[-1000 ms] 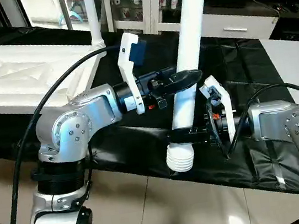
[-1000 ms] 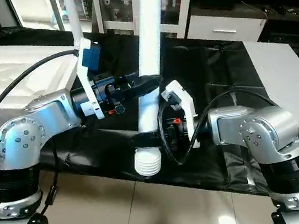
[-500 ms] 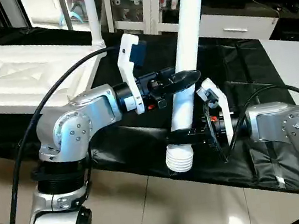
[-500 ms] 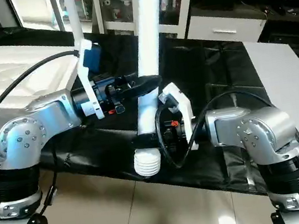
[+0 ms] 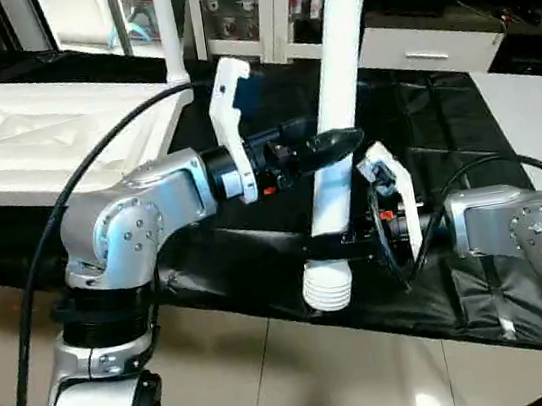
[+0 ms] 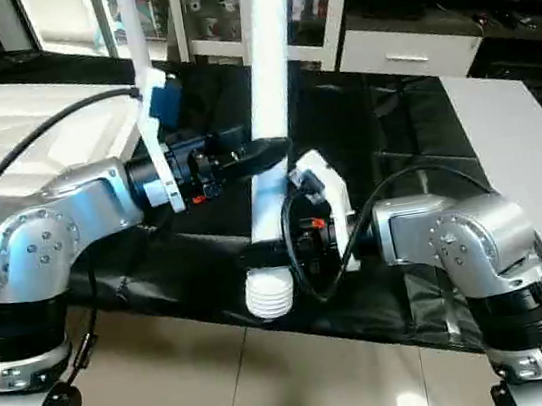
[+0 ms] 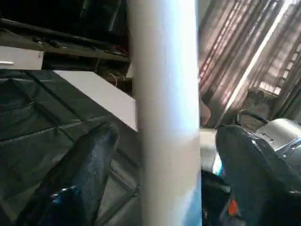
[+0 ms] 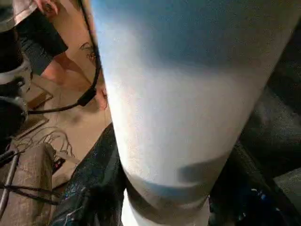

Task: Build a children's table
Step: Pick table leg

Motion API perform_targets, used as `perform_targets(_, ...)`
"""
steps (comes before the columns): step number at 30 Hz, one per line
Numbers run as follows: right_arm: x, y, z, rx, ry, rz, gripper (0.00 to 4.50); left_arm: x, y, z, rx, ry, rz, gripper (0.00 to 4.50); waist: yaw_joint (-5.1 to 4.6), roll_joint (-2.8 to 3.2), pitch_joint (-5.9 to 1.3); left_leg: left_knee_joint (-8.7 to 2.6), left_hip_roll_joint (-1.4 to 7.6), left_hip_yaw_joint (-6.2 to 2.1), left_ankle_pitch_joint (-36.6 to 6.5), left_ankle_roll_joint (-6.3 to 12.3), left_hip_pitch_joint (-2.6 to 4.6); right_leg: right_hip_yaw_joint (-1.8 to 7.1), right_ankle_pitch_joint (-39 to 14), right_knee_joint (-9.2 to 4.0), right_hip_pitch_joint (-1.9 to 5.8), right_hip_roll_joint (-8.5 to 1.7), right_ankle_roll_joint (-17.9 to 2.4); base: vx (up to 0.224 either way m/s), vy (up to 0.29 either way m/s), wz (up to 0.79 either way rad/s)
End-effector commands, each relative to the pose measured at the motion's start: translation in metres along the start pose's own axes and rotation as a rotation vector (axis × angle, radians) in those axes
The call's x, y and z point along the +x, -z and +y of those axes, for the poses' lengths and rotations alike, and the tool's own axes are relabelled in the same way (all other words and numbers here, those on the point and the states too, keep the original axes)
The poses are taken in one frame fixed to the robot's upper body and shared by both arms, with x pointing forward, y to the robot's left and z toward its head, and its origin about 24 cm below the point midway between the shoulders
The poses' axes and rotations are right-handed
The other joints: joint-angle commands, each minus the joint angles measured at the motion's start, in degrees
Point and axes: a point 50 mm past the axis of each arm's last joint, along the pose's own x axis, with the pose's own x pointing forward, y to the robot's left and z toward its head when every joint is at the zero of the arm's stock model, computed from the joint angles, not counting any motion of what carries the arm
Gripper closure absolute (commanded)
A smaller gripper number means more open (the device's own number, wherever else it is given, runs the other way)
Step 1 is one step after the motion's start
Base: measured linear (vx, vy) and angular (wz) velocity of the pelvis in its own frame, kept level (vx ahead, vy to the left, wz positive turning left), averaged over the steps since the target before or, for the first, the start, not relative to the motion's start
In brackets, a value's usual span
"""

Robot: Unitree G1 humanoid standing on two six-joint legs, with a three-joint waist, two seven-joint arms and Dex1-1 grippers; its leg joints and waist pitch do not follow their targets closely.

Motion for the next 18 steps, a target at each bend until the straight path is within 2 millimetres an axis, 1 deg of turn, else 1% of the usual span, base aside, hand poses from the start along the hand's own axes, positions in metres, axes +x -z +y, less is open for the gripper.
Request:
perform_targets(1, -0.017, -0.018, -0.005, -0.048, 0.069, -0.072, 2.6, -0.002, -0.006, 0.0, -0.006, 0.003, -0.01, 0.44, 0.28, -0.22, -4.05, -4.09, 0.54, 0.11, -7.6, -2.29, 0.57, 1.75, -13.1, -3.92, 3.13, -2.66, -8.1, 0.0, 0.0, 0.0)
perform_targets(2, -0.022, -0.02, -0.007, -0.05, 0.088, -0.086, 2.61, -0.004, -0.007, 0.001, -0.008, -0.002, -0.018, 0.34, 0.3, -0.25, -4.09, -4.05, 0.54, 0.12, -7.4, -2.31, 0.6, 1.74, -12.6, -3.86, 3.14, -2.61, -8.2, 0.0, 0.0, 0.0)
perform_targets(4, -0.023, -0.021, -0.007, -0.051, 0.093, -0.09, 2.61, -0.004, -0.007, 0.002, -0.008, -0.004, -0.02, 0.16, 0.44, -0.17, -4.06, -4.03, 0.53, 0.14, -7.4, -2.23, 0.66, 1.75, -12.2, -3.89, 3.1, -2.56, -8.2, 0.0, 0.0, 0.0)
perform_targets(5, -0.026, -0.022, -0.008, -0.051, 0.102, -0.097, 2.61, -0.005, -0.008, 0.002, -0.01, -0.007, -0.025, 0.16, 0.35, -0.25, -4.07, -4.04, 0.44, 0.14, -7.0, -2.06, 0.5, 1.73, -11.8, -3.83, 3.2, -2.51, -8.2, 0.0, 0.0, 0.0)
perform_targets(6, -0.029, -0.023, -0.009, -0.053, 0.114, -0.103, 2.61, -0.006, -0.008, 0.003, -0.004, -0.018, -0.028, 0.07, 0.34, -0.07, -4.12, -4.0, 0.45, 0.13, -7.0, -1.97, 0.55, 1.69, -11.7, -3.83, 3.17, -2.54, -8.4, 0.0, 0.0, 0.0)
perform_targets(8, -0.036, -0.024, -0.013, -0.071, 0.172, -0.116, 2.61, -0.009, -0.01, 0.007, 0.041, -0.066, -0.038, 0.0, 0.38, -0.14, -4.1, -4.04, 0.53, 0.12, -7.1, -1.89, 0.6, 1.71, -11.5, -3.95, 3.17, -2.54, -8.5, 0.0, 0.0, 0.0)
perform_targets(9, -0.039, -0.023, -0.016, -0.101, 0.225, -0.113, 2.61, -0.012, -0.009, 0.01, 0.084, -0.116, -0.042, 0.0, 0.33, 0.25, -4.05, -4.13, 0.66, 0.03, -7.5, -2.12, 0.61, 1.73, -11.6, -4.1, 3.13, -2.54, -8.2, 0.0, 0.0, 0.0)
perform_targets(10, -0.041, -0.02, -0.021, -0.183, 0.338, -0.104, 2.61, -0.018, -0.008, 0.015, 0.165, -0.213, -0.043, 0.0, 0.26, 0.31, -4.05, -4.08, 0.63, 0.04, -7.7, -2.33, 0.62, 1.74, -11.6, -4.06, 3.14, -2.51, -7.9, 0.0, 0.0, 0.0)
perform_targets(11, -0.041, -0.02, -0.021, -0.183, 0.338, -0.104, 2.61, -0.018, -0.008, 0.015, 0.165, -0.213, -0.043, 0.0, 0.4, 0.25, -4.06, -4.2, 0.86, -0.12, -7.7, -2.6, 0.61, 1.73, -11.7, -4.1, 3.21, -2.68, -7.4, 0.0, 0.0, 0.0)
perform_targets(12, -0.041, -0.02, -0.03, -0.299, 0.495, -0.176, 2.61, -0.029, -0.004, 0.019, 0.237, -0.337, -0.064, 0.0, 0.15, 0.08, -4.07, -4.13, 0.51, 0.02, -7.4, -2.81, 0.55, 1.73, -11.6, -3.94, 3.31, -2.47, -6.9, 0.0, 0.0, 0.0)
perform_targets(13, -0.041, -0.022, -0.033, -0.348, 0.574, -0.25, 2.61, -0.036, -0.001, 0.023, 0.29, -0.43, -0.064, 0.0, 0.06, 0.02, -3.97, -4.16, 0.83, 0.02, -7.5, -3.21, 0.41, 1.77, -12.1, -4.02, 2.96, -2.79, -6.5, 0.0, 0.0, 0.0)
perform_targets(14, -0.043, -0.022, -0.036, -0.394, 0.697, -0.333, 2.61, -0.046, 0.002, 0.026, 0.368, -0.55, -0.077, 0.0, -0.36, -0.48, -3.94, -4.21, 0.7, 0.05, -7.7, -3.42, 0.12, 1.67, -13.8, -4.06, 3.03, -2.8, -5.6, 0.0, 0.0, 0.0)
perform_targets(15, -0.043, -0.022, -0.036, -0.403, 0.727, -0.353, 2.61, -0.049, 0.002, 0.027, 0.389, -0.578, -0.08, 0.0, -0.49, -0.27, -4.01, -4.27, 0.76, -0.04, -7.5, -3.54, 0.15, 1.63, -14.2, -4.08, 2.88, -2.77, -5.2, 0.0, 0.0, 0.0)
perform_targets(16, -0.043, -0.022, -0.036, -0.422, 0.773, -0.373, 2.61, -0.053, 0.005, 0.028, 0.42, -0.621, -0.07, 0.0, -0.84, -0.64, -4.32, -4.03, 0.41, 0.19, -7.4, -3.08, 0.44, 1.71, -14.0, -4.08, 3.0, -2.42, -4.9, 0.0, 0.0, 0.0)
perform_targets(17, -0.042, -0.02, -0.036, -0.409, 0.813, -0.386, 2.61, -0.058, 0.01, 0.028, 0.45, -0.663, -0.054, 0.0, -0.63, -0.44, -4.53, -3.8, 0.34, 0.41, -5.9, -1.26, 0.15, 2.22, -11.7, -3.71, 3.1, -2.9, -5.4, 0.0, 0.0, 0.0)
perform_targets(18, -0.041, -0.017, -0.037, -0.364, 0.848, -0.403, 2.61, -0.063, 0.016, 0.028, 0.47, -0.703, -0.044, 0.0, -0.45, -0.49, -4.3, -3.63, 0.09, 0.76, -5.8, 1.55, -0.31, 2.78, -11.7, -4.04, 3.33, -3.71, -6.1, 0.0, 0.0, 0.0)
